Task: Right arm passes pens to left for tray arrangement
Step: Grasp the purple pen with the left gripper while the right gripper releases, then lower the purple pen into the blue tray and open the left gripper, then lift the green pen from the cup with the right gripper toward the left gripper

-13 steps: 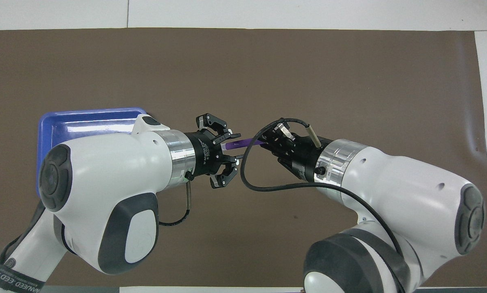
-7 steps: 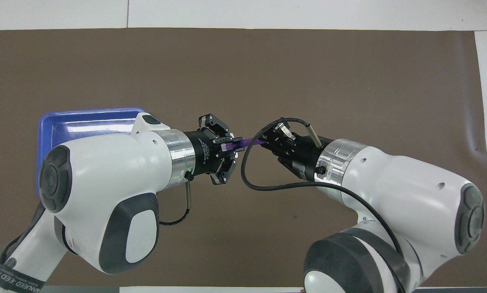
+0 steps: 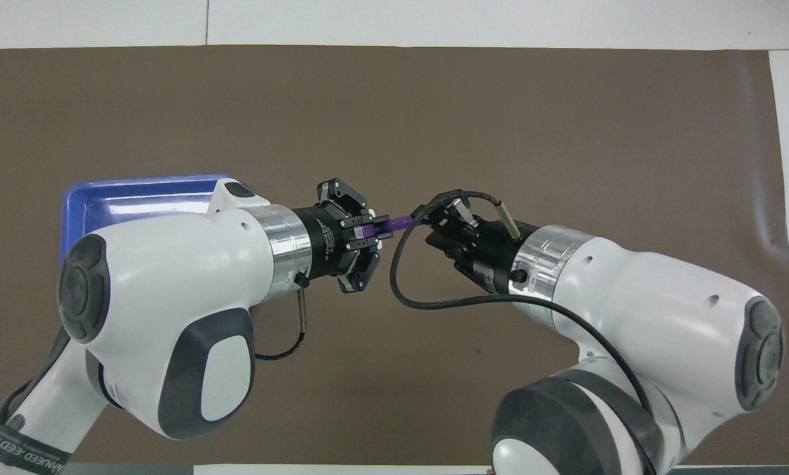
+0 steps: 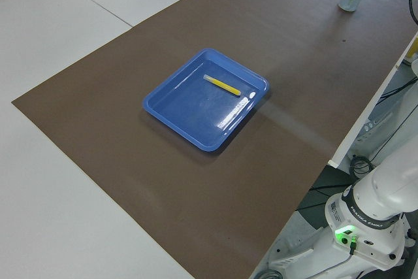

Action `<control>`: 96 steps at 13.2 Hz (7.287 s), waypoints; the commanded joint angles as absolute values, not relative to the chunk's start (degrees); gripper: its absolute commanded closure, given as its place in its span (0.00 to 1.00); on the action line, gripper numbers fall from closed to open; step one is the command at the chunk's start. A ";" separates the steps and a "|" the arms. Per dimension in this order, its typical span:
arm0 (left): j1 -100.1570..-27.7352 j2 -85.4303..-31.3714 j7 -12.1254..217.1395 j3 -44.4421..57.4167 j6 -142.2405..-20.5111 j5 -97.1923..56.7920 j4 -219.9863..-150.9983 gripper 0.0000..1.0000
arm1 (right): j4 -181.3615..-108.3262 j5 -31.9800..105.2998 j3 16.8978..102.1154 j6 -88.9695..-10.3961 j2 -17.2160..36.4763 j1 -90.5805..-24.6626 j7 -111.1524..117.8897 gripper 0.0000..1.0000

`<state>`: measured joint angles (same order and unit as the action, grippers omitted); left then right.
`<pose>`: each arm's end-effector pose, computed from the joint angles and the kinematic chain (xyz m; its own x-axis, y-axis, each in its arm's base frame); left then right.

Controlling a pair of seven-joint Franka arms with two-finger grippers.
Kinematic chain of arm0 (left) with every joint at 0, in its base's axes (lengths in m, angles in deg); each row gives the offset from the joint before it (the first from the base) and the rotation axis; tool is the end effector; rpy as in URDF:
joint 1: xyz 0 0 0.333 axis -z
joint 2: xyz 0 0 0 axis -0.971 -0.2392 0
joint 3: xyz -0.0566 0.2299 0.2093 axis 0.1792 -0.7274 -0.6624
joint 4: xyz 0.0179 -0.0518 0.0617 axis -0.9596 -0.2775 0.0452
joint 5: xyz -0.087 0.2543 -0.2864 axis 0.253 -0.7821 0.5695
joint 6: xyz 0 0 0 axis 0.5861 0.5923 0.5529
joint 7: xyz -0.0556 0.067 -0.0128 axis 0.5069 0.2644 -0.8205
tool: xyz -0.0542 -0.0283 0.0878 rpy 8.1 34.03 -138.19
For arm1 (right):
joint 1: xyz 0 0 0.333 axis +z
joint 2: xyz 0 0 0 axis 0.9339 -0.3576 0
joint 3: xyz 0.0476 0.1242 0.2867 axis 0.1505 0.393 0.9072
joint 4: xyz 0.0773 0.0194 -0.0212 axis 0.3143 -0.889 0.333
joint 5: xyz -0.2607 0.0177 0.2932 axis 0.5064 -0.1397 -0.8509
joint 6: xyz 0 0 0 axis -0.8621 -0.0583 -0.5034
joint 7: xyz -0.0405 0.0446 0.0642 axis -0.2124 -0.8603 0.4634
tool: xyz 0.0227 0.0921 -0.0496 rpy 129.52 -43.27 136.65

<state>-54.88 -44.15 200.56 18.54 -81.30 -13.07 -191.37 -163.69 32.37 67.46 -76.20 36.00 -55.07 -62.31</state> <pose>0.4590 -0.3462 0.5407 -0.0413 0.8089 -0.5865 0.9793 0.1491 0.1367 0.4703 0.2666 0.5492 0.6754 -0.7131 -0.1880 -0.6459 -0.4490 -0.6174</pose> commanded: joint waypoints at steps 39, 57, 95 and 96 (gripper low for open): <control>-88.20 -60.73 97.87 18.05 -67.18 -51.58 -196.44 1.00 | -177.06 53.63 67.34 -51.53 34.73 -93.39 17.70 0.39; -84.96 -60.21 99.71 18.49 -50.78 -45.10 -182.32 0.00 | -177.32 51.78 67.42 -52.58 34.73 -93.22 17.69 0.59; -79.33 -45.53 191.74 32.64 -62.09 -5.61 -181.76 0.00 | -150.33 35.09 68.39 -44.47 33.14 -73.46 -36.30 1.00; -78.98 -45.53 192.00 33.07 -62.17 -5.18 -181.76 0.00 | -151.04 34.99 68.39 -47.72 33.15 -72.14 -41.49 1.00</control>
<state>-79.62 -47.54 190.93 32.83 -60.82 -6.89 -179.66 -150.00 36.70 68.39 -43.34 33.26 -73.74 -33.66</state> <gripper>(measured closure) 0.000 0.815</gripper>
